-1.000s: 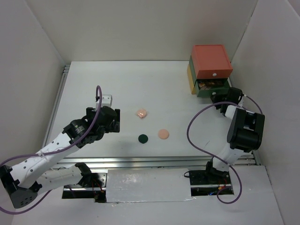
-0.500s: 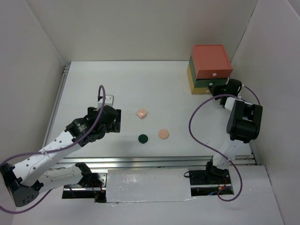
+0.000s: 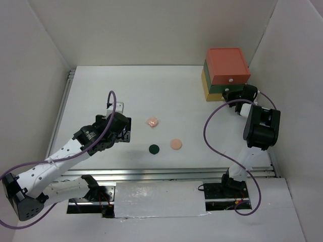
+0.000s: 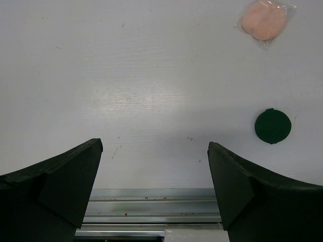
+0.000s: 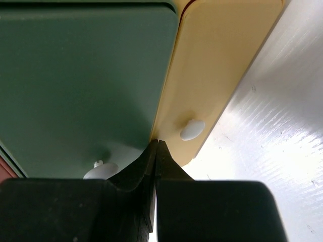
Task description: Organize the makeup
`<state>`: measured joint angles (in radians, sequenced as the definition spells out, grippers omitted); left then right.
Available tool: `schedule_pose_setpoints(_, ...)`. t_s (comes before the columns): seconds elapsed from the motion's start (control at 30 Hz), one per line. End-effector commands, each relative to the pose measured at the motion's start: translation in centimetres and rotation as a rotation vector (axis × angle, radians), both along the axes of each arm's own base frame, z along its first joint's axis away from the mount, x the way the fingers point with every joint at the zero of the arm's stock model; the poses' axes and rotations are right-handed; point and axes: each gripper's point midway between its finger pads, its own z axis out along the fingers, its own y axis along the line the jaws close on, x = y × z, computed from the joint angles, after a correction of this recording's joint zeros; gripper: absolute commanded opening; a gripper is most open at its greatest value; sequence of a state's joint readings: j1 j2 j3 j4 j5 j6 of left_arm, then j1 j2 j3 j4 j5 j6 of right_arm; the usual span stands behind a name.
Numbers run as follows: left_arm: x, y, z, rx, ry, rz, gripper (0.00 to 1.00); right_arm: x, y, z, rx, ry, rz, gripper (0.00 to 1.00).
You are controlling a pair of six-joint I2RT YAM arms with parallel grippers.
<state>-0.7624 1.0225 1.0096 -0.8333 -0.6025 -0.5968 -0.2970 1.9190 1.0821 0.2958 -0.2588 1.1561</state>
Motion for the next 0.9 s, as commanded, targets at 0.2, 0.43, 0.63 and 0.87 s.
schedule_pose_setpoints(0.2,0.6,-0.3,0.7,-0.004,-0.022,-0.014,0.99,2.6,0.8,4.4,-0.029,-0.23,0.085,0.03)
schedule_pose_setpoints(0.43,0.6,-0.5,0.5,-0.005,-0.016,-0.026,0.99,0.2,0.6,2.9,-0.031,-0.151,0.032,0.16)
schedule_pose_setpoints(0.63,0.6,-0.6,0.5,-0.009,-0.015,-0.034,0.99,-0.8,0.3,1.3,-0.014,-0.125,0.036,0.33)
schedule_pose_setpoints(0.87,0.6,-0.8,0.3,-0.007,-0.006,-0.043,0.99,-0.7,-0.7,-0.3,-0.016,-0.087,0.001,0.4)
